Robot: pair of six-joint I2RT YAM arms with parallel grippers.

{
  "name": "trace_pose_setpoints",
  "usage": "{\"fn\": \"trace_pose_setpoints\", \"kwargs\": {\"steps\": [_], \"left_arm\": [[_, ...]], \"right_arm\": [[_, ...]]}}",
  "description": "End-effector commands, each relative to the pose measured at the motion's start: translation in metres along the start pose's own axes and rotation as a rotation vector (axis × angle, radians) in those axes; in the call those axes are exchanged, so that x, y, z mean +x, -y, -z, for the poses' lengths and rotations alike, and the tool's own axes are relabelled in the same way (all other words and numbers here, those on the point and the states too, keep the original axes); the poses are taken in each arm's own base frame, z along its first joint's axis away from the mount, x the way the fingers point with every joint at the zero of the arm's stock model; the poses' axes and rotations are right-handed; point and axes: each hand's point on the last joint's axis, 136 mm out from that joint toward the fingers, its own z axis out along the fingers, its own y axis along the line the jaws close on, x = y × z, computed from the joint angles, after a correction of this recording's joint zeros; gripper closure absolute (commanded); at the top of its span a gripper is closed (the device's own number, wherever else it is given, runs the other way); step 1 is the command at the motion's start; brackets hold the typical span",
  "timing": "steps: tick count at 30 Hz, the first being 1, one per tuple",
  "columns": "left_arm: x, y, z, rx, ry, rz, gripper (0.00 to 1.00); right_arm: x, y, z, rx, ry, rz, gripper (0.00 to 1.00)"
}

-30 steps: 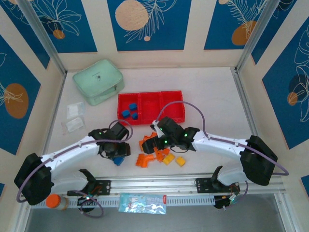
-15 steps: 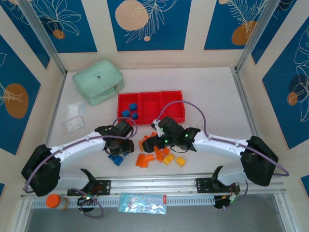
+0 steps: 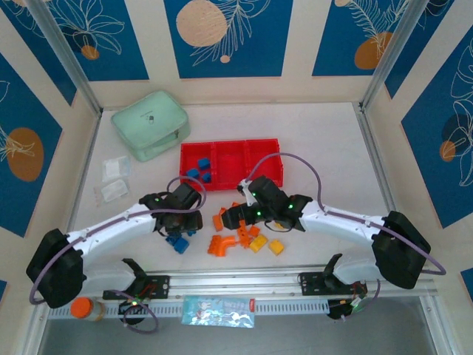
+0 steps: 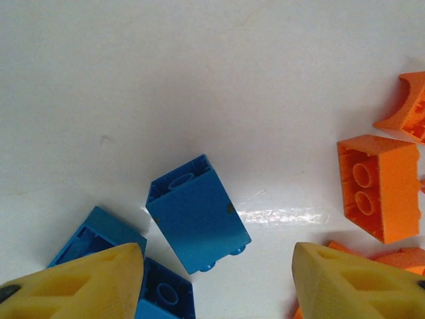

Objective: Sort the legos into containers by color
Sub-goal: Pick up the lego from the middle-left of the table.

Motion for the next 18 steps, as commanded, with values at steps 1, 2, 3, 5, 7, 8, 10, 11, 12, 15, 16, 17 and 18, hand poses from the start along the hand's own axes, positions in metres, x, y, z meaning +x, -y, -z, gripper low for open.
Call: {"fn": "trace_pose_setpoints", "kwargs": {"steps": [1,2,3,5,7,8,10,11,12,15,16,17,18], "left_arm": [[0.006,-0.011,-0.008,-0.060,-0.019,0.018,0.37],[0.006,-0.009,-0.011,-0.057,-0.024,0.015,0.36],[0.005,-0.008,-0.013,-0.060,-0.026,0.013,0.35],[0.005,-0.006,-0.019,-0.064,-0.032,0.010,0.35],[0.002,0.000,-0.024,-0.050,-0.034,0.002,0.35],[0.000,0.004,-0.025,-0.039,-0.031,0.002,0.35],[-0.006,0.014,-0.028,-0.011,-0.023,-0.008,0.36],[-0.008,0.015,-0.029,-0.014,-0.021,-0.012,0.37],[-0.009,0.016,-0.032,-0.025,-0.024,-0.016,0.39],[-0.009,0.018,-0.038,-0.037,-0.041,-0.026,0.44],[-0.009,0.017,-0.040,-0.046,-0.044,-0.027,0.46],[-0.008,0.016,-0.042,-0.054,-0.048,-0.029,0.48],[-0.007,0.014,-0.044,-0.062,-0.052,-0.029,0.51]], "right_arm": [[-0.001,-0.002,-0.002,-0.031,-0.004,-0.019,0.01],[-0.001,-0.002,-0.003,-0.029,-0.007,-0.019,0.01],[-0.001,-0.001,-0.004,-0.027,-0.006,-0.019,0.01],[0.000,0.000,-0.005,-0.023,-0.007,-0.016,0.01],[0.000,0.002,-0.004,-0.018,-0.007,-0.020,0.01],[-0.001,0.003,-0.005,-0.018,-0.006,-0.022,0.01],[0.000,0.004,-0.006,-0.020,-0.006,-0.027,0.01],[0.000,0.006,-0.006,-0.019,-0.006,-0.031,0.01],[0.000,0.006,-0.007,-0.021,-0.006,-0.036,0.01],[0.001,0.007,-0.008,-0.023,-0.014,-0.044,0.01],[0.001,0.008,-0.008,-0.022,-0.015,-0.044,0.01],[0.001,0.008,-0.008,-0.021,-0.013,-0.044,0.01],[0.002,0.009,-0.007,-0.018,-0.012,-0.046,0.01]]}}
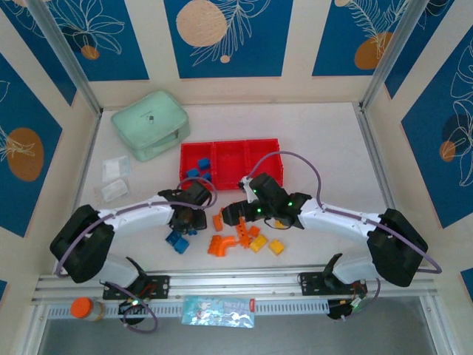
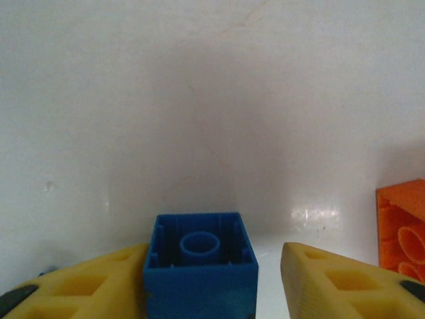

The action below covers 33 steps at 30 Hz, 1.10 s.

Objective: Sort the legos into containers by color
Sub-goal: Pick up the lego from the middle-left of the table, then place the lego in the container.

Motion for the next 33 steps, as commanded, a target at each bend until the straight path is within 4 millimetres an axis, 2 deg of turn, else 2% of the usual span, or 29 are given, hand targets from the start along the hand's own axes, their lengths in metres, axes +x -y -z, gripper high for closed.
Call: {"fn": "trace_pose_setpoints", "kwargs": {"steps": [1,9,15,18,22,26,29,33], "left_arm": [[-0.003,0.004,-0.001,-0.001,0.002,-0.012,0.54],[-0.003,-0.004,0.008,-0.006,0.029,-0.009,0.71],[-0.018,0.001,0.030,0.023,0.091,-0.027,0.75],[-0.042,0.003,0.054,0.021,0.163,-0.037,0.75],[-0.084,0.019,0.089,0.054,0.264,-0.067,0.75],[-0.125,0.031,0.109,0.052,0.325,-0.083,0.75],[-0.154,0.038,0.112,0.049,0.351,-0.089,0.75],[-0.191,0.033,0.095,0.008,0.331,-0.067,0.75]], "right_arm": [[0.008,0.003,-0.002,-0.013,-0.019,-0.018,0.01],[0.003,0.004,0.005,-0.016,-0.008,-0.030,0.01],[-0.009,0.002,0.017,-0.016,0.019,-0.024,0.01],[-0.020,0.006,0.023,-0.013,0.045,-0.050,0.01],[-0.038,0.008,0.032,-0.006,0.073,-0.057,0.01],[-0.056,0.013,0.038,0.018,0.114,-0.066,0.01],[-0.063,0.023,0.037,0.031,0.115,-0.100,0.01],[-0.071,0.032,0.038,0.043,0.125,-0.108,0.01]]}}
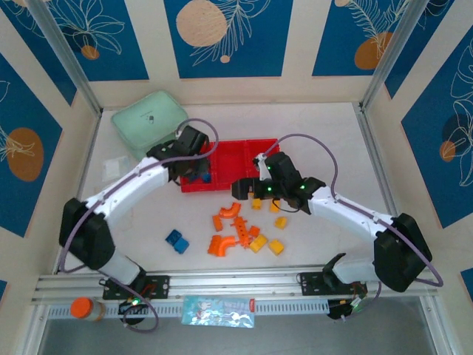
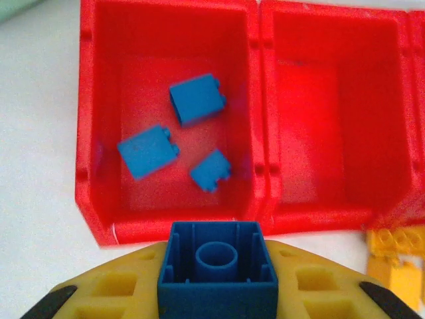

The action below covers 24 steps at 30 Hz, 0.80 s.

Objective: Sort the legos into containers by color
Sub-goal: Place the lego in the container.

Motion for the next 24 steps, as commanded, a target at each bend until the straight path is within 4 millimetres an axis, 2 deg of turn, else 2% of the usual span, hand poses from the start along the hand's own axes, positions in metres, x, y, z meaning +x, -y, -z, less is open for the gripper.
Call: {"fn": "trace_pose_setpoints", "kwargs": {"steps": [1,5,9,11,14,18,24], "left_arm": [[-0.016,-0.016,-0.024,-0.069,-0.035,-0.034,0.75],[-0.039,-0.022,-0.050,-0.097,-0.032,-0.013,0.75],[-0.049,-0.026,-0.076,-0.136,-0.067,-0.018,0.73],[-0.052,-0.023,-0.085,-0.140,-0.079,-0.031,0.66],[-0.055,-0.018,-0.093,-0.130,-0.091,-0.042,0.61],[-0.054,-0.023,-0.090,-0.164,-0.107,-0.052,0.53],[-0.054,-0.027,-0.067,-0.159,-0.092,-0.054,0.50]], "right_arm": [[-0.006,0.002,0.001,-0.003,-0.012,0.005,0.01],[-0.012,0.007,0.000,-0.005,-0.006,-0.004,0.01],[-0.017,0.007,0.000,-0.014,-0.006,-0.010,0.01],[-0.019,0.006,0.002,-0.015,-0.003,-0.001,0.01],[-0.024,0.004,0.005,-0.015,0.019,0.010,0.01],[-0.028,-0.001,0.008,-0.022,0.017,0.024,0.01],[-0.024,-0.004,0.011,-0.037,0.020,0.029,0.01]]}}
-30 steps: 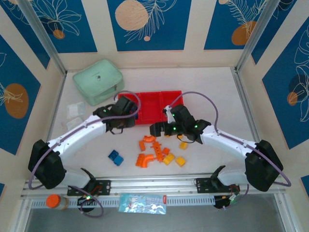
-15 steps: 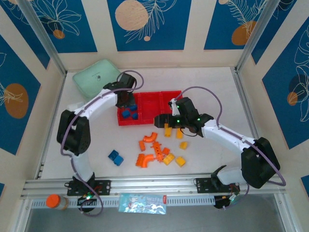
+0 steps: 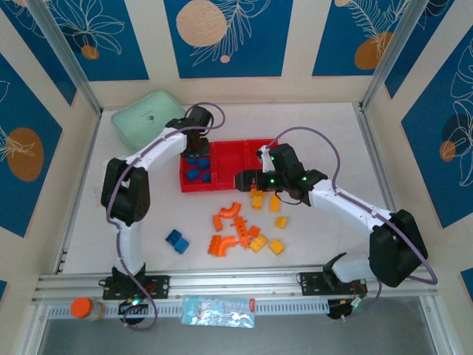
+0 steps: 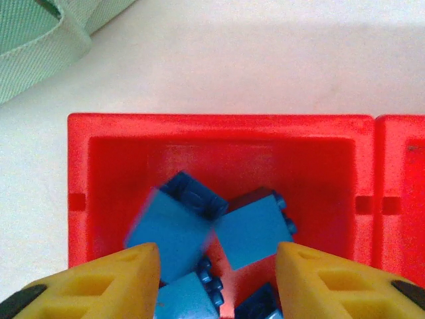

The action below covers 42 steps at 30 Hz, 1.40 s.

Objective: Sort the legos into containers by color
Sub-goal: Place the lego in the container, then pick up the lego from the bottom-left of the table.

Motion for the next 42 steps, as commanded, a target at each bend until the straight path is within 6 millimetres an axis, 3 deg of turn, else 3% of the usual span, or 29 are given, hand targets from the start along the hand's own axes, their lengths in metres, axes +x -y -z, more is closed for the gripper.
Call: {"fn": "trace_pose_setpoints", "kwargs": {"steps": [1,7,20,22,28,33,42], "left_arm": [[0.001,-0.010,0.032,0.008,0.018,-0.006,0.50],[0.028,-0.021,0.070,0.055,0.037,0.002,0.48],[0.173,-0.082,0.107,0.031,-0.094,0.106,0.42],[0.196,-0.083,0.111,0.063,-0.108,0.129,0.41],[0.249,-0.104,0.113,0.020,-0.153,0.203,0.36],[0.272,-0.113,0.103,-0.001,-0.196,0.260,0.30],[0.279,-0.073,0.074,0.158,-0.238,0.346,0.22]], "right_arm": [[-0.002,-0.013,0.009,-0.048,0.006,0.025,0.01],[0.017,-0.024,0.004,-0.056,-0.038,0.066,0.01],[0.091,-0.071,-0.006,-0.173,-0.187,0.237,0.01],[0.101,-0.076,-0.009,-0.191,-0.195,0.244,0.01],[0.117,-0.085,-0.021,-0.219,-0.198,0.228,0.01],[0.121,-0.083,-0.032,-0.203,-0.203,0.210,0.01],[0.117,-0.075,-0.037,-0.168,-0.192,0.214,0.01]]}}
